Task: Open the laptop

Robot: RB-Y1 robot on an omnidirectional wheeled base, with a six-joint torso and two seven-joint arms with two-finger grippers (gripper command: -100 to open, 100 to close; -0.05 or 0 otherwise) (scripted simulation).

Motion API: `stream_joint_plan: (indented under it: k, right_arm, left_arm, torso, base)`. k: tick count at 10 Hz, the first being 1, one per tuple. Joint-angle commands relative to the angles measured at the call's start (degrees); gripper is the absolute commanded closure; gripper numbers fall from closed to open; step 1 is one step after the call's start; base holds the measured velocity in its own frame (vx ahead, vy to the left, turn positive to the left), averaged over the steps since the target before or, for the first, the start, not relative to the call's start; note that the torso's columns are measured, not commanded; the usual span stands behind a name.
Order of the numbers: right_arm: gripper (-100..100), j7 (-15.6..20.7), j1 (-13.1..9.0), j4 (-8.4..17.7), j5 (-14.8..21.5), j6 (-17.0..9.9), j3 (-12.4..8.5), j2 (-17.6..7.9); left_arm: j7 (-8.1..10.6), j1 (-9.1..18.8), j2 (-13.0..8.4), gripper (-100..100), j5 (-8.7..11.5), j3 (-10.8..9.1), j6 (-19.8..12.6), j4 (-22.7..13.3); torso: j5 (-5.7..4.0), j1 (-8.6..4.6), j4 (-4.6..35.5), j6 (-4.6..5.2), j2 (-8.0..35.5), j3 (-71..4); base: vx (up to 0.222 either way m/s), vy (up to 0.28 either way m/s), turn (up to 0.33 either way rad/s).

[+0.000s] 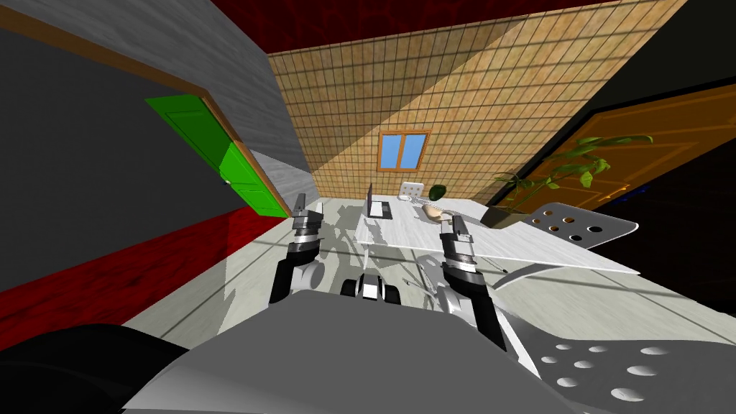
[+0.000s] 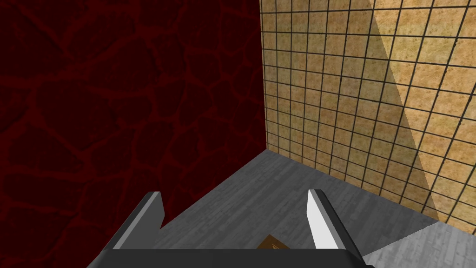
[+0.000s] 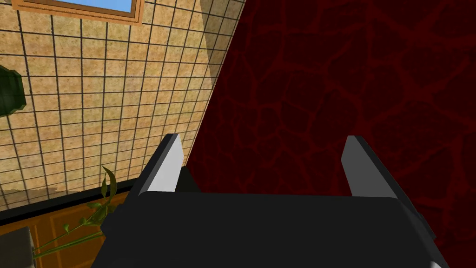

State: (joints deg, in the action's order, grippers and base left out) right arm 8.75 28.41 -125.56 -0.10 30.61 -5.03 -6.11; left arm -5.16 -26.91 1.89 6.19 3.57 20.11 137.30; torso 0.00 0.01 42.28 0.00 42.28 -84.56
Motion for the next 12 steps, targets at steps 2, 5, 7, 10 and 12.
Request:
stream_joint_plan:
  k: [2,5,7,10,12]
  right_arm:
    - [-100,2.43,-0.39,3.91,4.79,-3.28,-1.55,-6.06]
    - [-100,4.18,-0.65,6.57,8.24,-5.67,-2.62,-9.1]
    - [-100,6.05,-0.93,9.4,11.68,-8.24,-3.76,-12.01]
    - [-100,7.95,-1.21,12.21,15.67,-10.84,-4.93,-14.9]
    - [-100,9.77,-1.51,14.89,19.25,-13.34,-6.04,-17.79]
  left_arm:
    - [0.0,0.0,0.01,0,0.0,0.0,0.0,0.0]
    - [0.0,0.0,0.0,0,0.0,0.01,0.0,0.0]
    - [0.0,0.0,0.0,0,0.0,0.0,0.0,0.0]
    - [0.0,0.0,0.0,0,0.0,0.0,0.0,0.0]
    - [0.0,0.0,0.01,0,0.0,0.01,0.0,0.0]
  torso:
    - [0.04,0.13,0.0,0.0,0.0,-0.01]
    - [-0.02,-0.11,0.0,-0.02,-0.01,-0.01]
    - [-0.01,-0.01,0.01,0.01,0.03,0.01]
    - [-0.05,-0.18,0.0,0.0,-0.01,-0.01]
    - [0.03,0.15,-0.03,-0.01,-0.13,-0.08]
  base:
    - [0.004,0.173,-0.1]
    - [0.011,0.173,-0.067]
    - [-0.001,0.212,-0.119]
    - [-0.003,0.169,-0.071]
    - [0.023,0.25,-0.104]
